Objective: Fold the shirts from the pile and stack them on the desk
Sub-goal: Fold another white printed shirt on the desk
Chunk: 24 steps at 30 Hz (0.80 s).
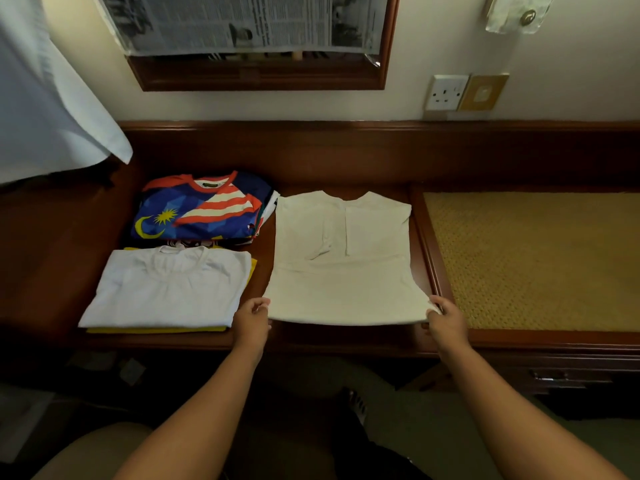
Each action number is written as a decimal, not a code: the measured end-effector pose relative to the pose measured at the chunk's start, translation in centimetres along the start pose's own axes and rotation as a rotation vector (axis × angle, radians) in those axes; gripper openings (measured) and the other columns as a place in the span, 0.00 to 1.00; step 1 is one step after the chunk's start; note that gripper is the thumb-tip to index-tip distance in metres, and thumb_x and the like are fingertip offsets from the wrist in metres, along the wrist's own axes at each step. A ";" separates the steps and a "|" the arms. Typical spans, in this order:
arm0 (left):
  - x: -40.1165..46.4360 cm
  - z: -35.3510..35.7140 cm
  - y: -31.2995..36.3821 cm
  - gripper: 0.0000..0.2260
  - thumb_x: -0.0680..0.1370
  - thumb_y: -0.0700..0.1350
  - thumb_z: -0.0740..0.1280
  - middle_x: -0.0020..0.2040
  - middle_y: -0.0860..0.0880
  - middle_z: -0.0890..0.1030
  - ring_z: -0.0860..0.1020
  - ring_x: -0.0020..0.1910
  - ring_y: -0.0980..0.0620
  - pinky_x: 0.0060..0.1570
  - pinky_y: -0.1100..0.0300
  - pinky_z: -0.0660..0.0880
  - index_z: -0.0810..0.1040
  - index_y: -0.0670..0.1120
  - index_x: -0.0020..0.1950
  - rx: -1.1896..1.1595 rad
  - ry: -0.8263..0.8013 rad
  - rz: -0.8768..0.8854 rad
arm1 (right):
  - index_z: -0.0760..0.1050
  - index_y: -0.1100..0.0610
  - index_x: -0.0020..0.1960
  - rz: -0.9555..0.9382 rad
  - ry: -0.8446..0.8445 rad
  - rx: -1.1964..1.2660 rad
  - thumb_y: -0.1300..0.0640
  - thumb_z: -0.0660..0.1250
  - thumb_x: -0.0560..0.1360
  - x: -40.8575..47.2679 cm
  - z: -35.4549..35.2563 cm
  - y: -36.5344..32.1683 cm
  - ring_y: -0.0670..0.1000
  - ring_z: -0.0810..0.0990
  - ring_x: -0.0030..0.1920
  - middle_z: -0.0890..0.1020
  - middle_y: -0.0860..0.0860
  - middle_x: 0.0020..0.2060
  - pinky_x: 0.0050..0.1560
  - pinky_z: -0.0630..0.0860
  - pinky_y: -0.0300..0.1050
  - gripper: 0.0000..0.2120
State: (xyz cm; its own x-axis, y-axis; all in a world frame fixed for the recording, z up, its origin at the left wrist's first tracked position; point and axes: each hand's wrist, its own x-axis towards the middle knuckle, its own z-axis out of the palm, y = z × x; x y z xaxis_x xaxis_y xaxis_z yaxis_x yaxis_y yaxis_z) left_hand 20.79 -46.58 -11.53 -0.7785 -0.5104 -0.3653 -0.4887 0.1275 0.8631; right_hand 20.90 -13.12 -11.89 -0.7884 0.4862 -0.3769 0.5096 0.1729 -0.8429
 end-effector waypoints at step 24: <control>7.6 2.6 8.4 0.10 0.80 0.37 0.61 0.58 0.43 0.75 0.73 0.56 0.47 0.52 0.59 0.70 0.76 0.40 0.61 0.250 -0.017 0.183 | 0.78 0.61 0.48 -0.076 -0.262 0.091 0.68 0.62 0.77 10.1 -0.5 -7.6 0.51 0.70 0.30 0.75 0.56 0.32 0.27 0.68 0.39 0.07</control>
State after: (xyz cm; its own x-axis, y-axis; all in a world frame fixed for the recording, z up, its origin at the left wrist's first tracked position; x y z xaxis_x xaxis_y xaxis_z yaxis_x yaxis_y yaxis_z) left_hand 9.74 -47.20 -7.94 -0.8680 -0.4455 -0.2195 -0.4199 0.4225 0.8032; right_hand 9.27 -9.07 -9.10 -0.8911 0.2352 -0.3881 0.4224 0.1173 -0.8988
